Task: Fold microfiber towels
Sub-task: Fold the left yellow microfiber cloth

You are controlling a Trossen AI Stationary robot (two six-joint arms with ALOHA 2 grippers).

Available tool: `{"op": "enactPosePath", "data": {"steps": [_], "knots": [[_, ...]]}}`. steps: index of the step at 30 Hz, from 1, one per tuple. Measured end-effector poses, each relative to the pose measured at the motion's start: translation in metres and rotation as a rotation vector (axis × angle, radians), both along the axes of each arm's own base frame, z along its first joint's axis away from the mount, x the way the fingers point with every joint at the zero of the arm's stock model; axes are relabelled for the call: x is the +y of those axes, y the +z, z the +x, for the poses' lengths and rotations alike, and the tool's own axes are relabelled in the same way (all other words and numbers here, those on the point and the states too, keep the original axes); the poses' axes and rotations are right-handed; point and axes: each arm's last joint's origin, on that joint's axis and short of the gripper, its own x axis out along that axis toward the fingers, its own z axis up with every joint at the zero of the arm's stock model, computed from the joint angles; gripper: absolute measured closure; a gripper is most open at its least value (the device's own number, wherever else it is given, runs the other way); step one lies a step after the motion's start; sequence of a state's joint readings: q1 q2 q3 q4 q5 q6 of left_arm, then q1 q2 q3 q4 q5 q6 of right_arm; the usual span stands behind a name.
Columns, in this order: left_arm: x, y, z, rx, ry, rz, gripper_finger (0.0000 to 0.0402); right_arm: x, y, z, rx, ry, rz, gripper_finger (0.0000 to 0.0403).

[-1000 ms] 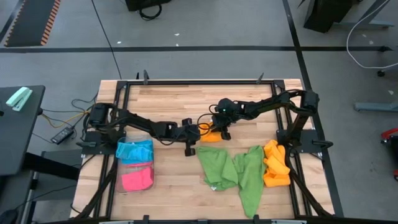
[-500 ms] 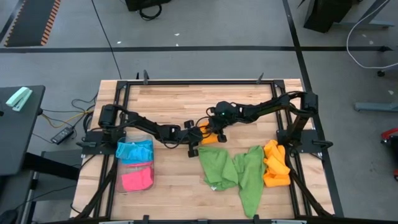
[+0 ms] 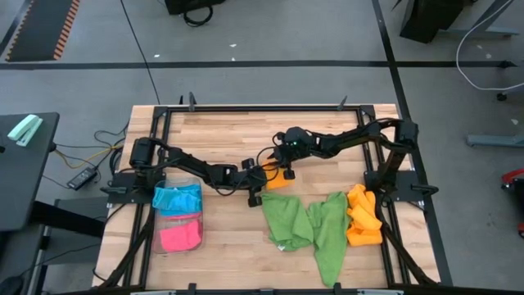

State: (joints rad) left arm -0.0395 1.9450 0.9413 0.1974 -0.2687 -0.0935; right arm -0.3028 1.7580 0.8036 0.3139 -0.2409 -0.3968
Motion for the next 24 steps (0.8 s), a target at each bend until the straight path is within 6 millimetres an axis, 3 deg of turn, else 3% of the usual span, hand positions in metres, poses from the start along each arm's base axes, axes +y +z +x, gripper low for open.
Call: {"op": "enactPosePath", "data": {"steps": [6,10,14,24], "knots": [[0.000,0.000,0.000,-0.002,0.015,-0.015,0.0357,-0.002,0.001,-0.002,0.013,-0.018,-0.033,0.0302],[0.000,0.000,0.000,0.001,0.013,-0.013,0.0360,-0.004,0.025,-0.005,-0.062,0.002,0.018,0.0302],[0.000,0.000,0.000,0.008,-0.002,0.003,0.0358,0.013,0.037,-0.007,-0.079,0.127,0.081,0.0304],[-0.001,0.006,-0.004,0.028,-0.035,0.006,0.0371,0.051,0.016,0.007,-0.033,0.255,0.118,0.0307]]}}
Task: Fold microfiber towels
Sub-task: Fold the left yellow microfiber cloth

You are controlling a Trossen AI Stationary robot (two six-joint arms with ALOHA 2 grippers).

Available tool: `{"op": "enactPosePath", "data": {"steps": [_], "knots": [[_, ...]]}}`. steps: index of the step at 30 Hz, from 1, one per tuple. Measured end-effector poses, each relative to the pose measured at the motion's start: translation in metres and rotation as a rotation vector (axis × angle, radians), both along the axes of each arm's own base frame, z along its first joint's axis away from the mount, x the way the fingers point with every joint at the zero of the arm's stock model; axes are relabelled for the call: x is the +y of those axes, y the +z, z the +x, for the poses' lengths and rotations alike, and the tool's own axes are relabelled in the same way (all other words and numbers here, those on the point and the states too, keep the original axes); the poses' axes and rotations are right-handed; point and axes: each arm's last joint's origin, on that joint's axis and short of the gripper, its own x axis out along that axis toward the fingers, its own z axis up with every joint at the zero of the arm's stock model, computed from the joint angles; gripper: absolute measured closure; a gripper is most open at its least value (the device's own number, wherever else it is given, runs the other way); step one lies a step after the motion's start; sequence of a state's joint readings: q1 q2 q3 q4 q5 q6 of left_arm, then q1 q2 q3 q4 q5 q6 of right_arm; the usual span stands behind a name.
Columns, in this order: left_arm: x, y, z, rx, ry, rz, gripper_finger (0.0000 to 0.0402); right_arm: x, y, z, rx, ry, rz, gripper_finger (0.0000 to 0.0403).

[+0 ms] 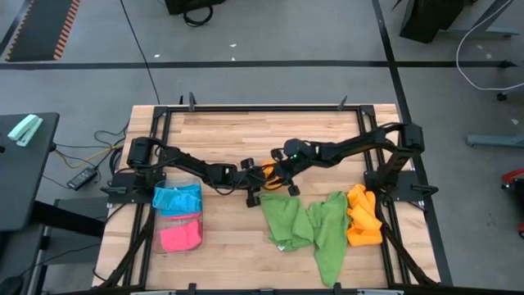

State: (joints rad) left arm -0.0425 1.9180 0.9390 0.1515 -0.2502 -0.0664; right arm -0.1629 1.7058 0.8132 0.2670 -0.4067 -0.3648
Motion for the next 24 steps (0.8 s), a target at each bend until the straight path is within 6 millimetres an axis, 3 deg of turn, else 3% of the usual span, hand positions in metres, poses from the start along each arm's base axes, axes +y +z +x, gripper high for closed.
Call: {"op": "enactPosePath", "data": {"steps": [7,13,24], "knots": [[-0.003,0.000,0.000,0.004,-0.011,0.001,0.0371,-0.005,-0.022,0.005,0.045,-0.046,-0.020,0.0307],[-0.007,0.004,0.001,-0.019,-0.040,0.014,0.0376,-0.013,-0.012,0.003,0.009,-0.076,-0.021,0.0307],[-0.007,-0.001,0.007,-0.063,-0.038,0.013,0.0386,-0.015,-0.013,0.000,0.041,-0.071,-0.011,0.0307]]}}
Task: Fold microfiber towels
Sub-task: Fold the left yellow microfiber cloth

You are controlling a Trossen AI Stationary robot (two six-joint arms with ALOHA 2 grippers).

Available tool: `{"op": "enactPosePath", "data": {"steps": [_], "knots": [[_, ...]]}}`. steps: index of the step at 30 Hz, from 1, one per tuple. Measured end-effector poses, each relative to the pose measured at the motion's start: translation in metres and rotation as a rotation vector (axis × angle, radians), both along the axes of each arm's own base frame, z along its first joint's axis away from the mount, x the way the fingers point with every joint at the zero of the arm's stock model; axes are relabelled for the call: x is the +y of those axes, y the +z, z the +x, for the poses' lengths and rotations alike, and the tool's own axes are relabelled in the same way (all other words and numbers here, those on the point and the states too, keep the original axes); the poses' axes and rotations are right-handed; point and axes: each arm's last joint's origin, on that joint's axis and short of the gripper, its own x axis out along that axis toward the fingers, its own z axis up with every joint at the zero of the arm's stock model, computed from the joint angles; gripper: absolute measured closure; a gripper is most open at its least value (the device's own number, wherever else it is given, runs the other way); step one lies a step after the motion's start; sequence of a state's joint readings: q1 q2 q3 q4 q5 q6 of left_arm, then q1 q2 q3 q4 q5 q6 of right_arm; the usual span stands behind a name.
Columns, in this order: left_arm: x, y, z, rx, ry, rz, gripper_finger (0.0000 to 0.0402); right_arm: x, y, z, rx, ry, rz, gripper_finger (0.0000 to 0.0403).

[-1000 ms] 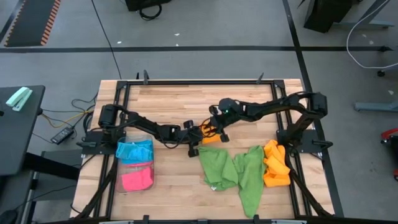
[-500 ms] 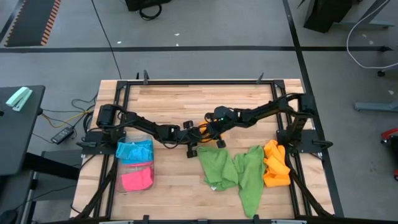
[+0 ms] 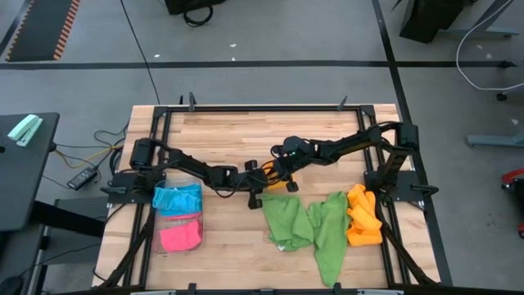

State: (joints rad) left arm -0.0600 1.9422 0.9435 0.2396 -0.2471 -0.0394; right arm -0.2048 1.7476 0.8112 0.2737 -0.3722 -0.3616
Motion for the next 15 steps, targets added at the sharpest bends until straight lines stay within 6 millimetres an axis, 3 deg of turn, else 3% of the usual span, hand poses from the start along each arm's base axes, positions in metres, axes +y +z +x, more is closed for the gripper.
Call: {"op": "enactPosePath", "data": {"steps": [5,15], "knots": [[0.001,-0.013,0.003,0.006,0.008,0.006,0.0386,0.003,0.000,0.000,0.002,0.008,0.047,0.0307],[0.001,-0.014,0.003,0.008,0.004,0.014,0.0383,0.011,-0.005,-0.002,0.017,0.019,0.019,0.0307]]}}
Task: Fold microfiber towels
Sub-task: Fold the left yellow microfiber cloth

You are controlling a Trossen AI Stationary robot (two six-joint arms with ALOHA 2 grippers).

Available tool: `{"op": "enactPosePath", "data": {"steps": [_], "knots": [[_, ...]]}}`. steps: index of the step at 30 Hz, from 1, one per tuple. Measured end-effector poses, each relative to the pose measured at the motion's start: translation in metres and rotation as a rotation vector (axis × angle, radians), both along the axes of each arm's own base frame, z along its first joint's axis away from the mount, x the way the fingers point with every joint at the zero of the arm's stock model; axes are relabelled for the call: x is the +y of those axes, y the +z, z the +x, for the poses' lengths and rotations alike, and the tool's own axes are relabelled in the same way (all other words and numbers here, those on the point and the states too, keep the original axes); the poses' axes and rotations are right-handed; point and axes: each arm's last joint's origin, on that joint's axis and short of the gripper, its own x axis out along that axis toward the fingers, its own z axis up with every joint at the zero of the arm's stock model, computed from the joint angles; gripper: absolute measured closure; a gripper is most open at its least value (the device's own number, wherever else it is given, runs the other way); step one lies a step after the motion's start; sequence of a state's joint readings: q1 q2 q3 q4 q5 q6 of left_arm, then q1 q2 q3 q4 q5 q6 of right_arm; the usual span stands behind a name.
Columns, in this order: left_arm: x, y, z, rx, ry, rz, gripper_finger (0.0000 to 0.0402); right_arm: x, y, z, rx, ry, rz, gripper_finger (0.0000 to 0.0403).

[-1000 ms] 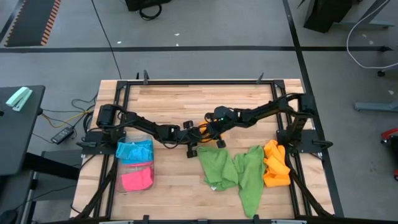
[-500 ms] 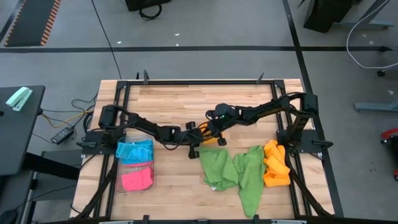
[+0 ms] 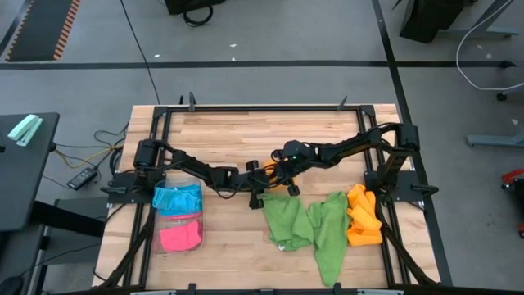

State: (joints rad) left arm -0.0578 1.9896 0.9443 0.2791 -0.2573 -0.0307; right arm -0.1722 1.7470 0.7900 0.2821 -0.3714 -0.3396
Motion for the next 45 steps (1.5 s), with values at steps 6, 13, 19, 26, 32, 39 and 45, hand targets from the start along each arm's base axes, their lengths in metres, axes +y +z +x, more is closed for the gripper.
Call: {"op": "enactPosePath", "data": {"steps": [6,13,19,26,32,39,45], "knots": [[0.000,0.000,0.000,0.001,0.007,-0.005,0.0384,-0.016,-0.011,-0.004,-0.054,-0.027,-0.055,0.0307],[0.000,-0.001,-0.001,0.004,0.009,-0.006,0.0388,-0.036,-0.043,0.005,-0.039,-0.038,-0.080,0.0307],[0.001,-0.001,-0.001,0.009,0.012,-0.001,0.0372,-0.058,-0.051,0.003,-0.051,-0.080,0.013,0.0307],[0.001,-0.001,-0.001,0.014,0.003,0.005,0.0386,-0.055,-0.063,0.004,-0.012,-0.088,0.079,0.0307],[0.000,0.002,-0.002,0.014,0.001,0.003,0.0383,-0.055,-0.052,0.003,-0.018,-0.120,0.090,0.0307],[-0.001,0.011,-0.008,0.045,-0.005,-0.001,0.0374,-0.055,-0.012,-0.003,-0.069,-0.163,0.009,0.0307],[-0.002,0.020,-0.014,0.080,-0.004,-0.004,0.0386,-0.050,0.024,-0.015,-0.088,-0.175,-0.026,0.0307]]}}
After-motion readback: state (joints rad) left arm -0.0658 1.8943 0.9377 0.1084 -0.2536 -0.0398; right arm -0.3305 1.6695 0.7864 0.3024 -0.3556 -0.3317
